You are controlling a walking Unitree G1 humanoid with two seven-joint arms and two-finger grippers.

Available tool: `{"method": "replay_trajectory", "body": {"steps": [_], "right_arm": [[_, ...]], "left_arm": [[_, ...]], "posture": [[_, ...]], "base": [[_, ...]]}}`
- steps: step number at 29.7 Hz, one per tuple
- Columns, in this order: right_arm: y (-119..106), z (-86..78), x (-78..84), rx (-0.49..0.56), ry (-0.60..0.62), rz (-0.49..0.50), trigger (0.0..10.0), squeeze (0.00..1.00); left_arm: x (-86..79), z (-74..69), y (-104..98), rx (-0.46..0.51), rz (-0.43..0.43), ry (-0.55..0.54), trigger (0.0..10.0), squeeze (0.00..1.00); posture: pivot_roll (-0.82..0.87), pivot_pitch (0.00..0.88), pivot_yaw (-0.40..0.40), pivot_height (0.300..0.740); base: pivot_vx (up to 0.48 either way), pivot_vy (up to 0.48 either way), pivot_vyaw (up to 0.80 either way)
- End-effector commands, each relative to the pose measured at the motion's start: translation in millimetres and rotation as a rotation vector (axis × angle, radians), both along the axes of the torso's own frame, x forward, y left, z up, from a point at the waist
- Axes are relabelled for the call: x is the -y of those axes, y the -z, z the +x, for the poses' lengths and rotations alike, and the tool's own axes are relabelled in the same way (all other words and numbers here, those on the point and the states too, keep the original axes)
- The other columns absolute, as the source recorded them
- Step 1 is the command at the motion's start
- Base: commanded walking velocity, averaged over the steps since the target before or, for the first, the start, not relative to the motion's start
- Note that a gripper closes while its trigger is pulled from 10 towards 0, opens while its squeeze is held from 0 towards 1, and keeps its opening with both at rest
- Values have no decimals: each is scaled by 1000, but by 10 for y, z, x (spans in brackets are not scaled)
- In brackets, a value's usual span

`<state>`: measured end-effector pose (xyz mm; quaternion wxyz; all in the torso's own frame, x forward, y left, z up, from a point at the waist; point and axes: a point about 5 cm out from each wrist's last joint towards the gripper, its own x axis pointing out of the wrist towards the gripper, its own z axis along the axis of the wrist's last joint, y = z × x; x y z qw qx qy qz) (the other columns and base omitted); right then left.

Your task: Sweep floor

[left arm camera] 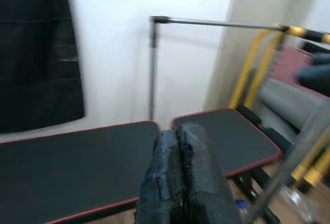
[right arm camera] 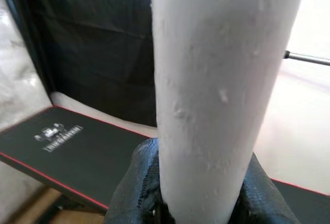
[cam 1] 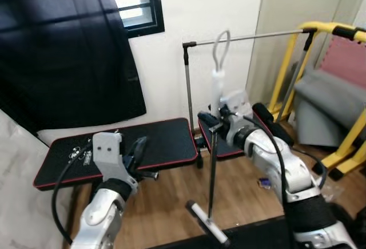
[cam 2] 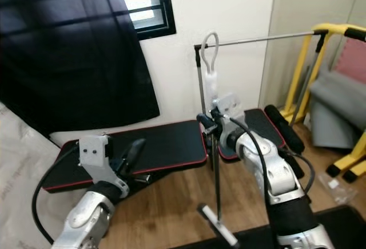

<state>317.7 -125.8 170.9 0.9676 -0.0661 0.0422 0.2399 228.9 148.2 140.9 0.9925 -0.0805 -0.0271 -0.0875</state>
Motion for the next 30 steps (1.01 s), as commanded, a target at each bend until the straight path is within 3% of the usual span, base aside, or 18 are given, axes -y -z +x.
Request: {"method": "replay_trajectory", "body": {"steps": [1, 11, 19, 22, 27, 30], "right_arm": [[-134, 50, 35, 65, 40, -14, 10000, 0], [-102, 90, 50, 54, 87, -9, 10000, 0], [-114, -9, -103, 34, -71, 53, 10000, 0], [-91, -74, -178, 15, -131, 24, 10000, 0], [-84, -64, -197, 12, -106, 23, 10000, 0], [-62, 6, -175, 12, -12, 6, 10000, 0]], "left_arm": [[-5, 12, 39, -10, -16, 1, 10000, 0], [28, 11, 43, -4, -32, 5, 10000, 0], [46, -6, 40, -4, -36, 19, 10000, 0], [56, -25, 42, -10, -29, 30, 10000, 0], [64, -43, 38, -12, -18, 37, 10000, 0], [102, -68, 28, -14, 10, 69, 10000, 0]], "posture": [[-124, 0, -34, 740], [-126, 0, -38, 740], [-131, 0, -27, 740], [-124, 0, -21, 740], [-122, 0, -17, 740], [-112, 9, -17, 740]], "base": [[398, 0, 794], [402, 0, 0], [402, 0, 0], [397, 0, 800], [362, 0, 800], [175, 0, 0]]}}
